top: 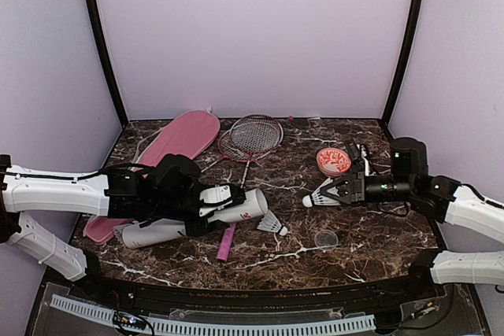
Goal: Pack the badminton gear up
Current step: Place the shuttlecock in the shuttle tube.
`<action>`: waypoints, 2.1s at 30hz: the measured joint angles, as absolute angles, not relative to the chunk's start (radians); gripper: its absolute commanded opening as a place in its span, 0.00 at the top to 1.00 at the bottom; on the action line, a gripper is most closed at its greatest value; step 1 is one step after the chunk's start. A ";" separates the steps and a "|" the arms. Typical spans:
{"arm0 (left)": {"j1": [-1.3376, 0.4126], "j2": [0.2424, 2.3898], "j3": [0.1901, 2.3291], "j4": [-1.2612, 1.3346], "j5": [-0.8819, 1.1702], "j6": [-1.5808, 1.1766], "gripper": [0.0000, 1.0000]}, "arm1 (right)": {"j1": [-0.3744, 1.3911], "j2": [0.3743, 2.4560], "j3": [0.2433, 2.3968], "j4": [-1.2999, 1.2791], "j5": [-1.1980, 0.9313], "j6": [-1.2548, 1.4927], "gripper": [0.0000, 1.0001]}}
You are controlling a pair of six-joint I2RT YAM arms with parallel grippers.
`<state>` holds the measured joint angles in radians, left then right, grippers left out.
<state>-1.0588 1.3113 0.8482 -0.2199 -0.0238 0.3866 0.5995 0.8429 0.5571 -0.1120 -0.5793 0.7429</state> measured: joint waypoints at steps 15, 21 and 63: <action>-1.059 1.313 0.848 -0.220 -0.024 0.387 0.44 | 0.909 1.079 0.653 0.102 -0.464 0.807 1.00; -1.064 1.313 0.848 -0.223 -0.024 0.389 0.44 | 0.926 1.081 0.654 0.153 -0.435 0.818 1.00; -1.076 1.322 0.848 -0.249 -0.021 0.390 0.44 | 0.995 1.460 0.709 0.466 -0.531 0.878 1.00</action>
